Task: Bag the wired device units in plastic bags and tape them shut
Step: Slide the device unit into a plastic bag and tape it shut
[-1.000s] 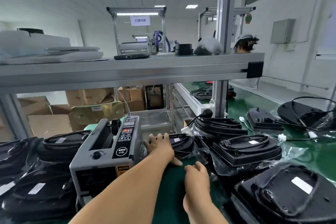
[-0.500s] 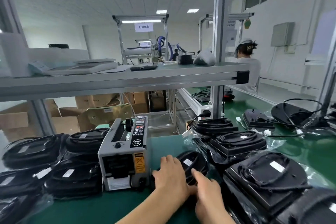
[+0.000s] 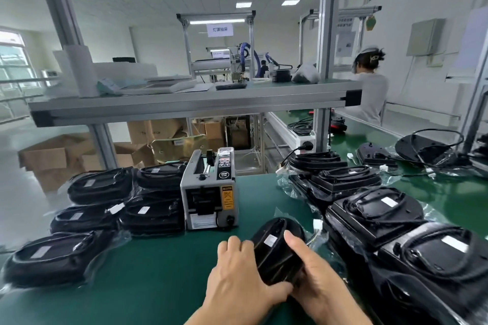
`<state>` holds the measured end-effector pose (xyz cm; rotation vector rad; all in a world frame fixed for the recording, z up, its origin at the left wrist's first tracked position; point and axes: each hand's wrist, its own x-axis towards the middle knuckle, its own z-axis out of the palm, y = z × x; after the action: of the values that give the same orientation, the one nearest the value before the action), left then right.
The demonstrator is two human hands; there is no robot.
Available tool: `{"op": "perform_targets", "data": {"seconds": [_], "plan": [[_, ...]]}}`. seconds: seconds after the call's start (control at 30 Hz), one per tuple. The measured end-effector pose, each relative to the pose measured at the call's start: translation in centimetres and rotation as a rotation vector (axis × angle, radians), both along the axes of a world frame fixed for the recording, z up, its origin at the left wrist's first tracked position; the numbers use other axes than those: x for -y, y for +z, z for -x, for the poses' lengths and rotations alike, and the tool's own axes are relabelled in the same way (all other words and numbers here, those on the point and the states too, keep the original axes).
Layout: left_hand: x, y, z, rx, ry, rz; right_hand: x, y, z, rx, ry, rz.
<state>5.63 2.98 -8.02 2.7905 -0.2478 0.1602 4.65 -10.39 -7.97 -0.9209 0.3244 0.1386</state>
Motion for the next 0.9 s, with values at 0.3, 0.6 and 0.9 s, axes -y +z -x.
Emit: {"op": "perform_targets", "data": {"seconds": [0.3,0.6,0.9], "plan": [[-3.1,-3.9,4.4,0.449,-0.142,0.379,-2.3,1.9,4.0,0.318,0.006,0.410],[-7.0,2.7,1.9,0.175,-0.242,0.907,-0.7,3.7,4.0,0.672,0.305,0.900],[-7.6,5.0,-0.1,-0.131,-0.579,1.125,-0.1,4.3,4.0,0.672,0.418,0.828]]}}
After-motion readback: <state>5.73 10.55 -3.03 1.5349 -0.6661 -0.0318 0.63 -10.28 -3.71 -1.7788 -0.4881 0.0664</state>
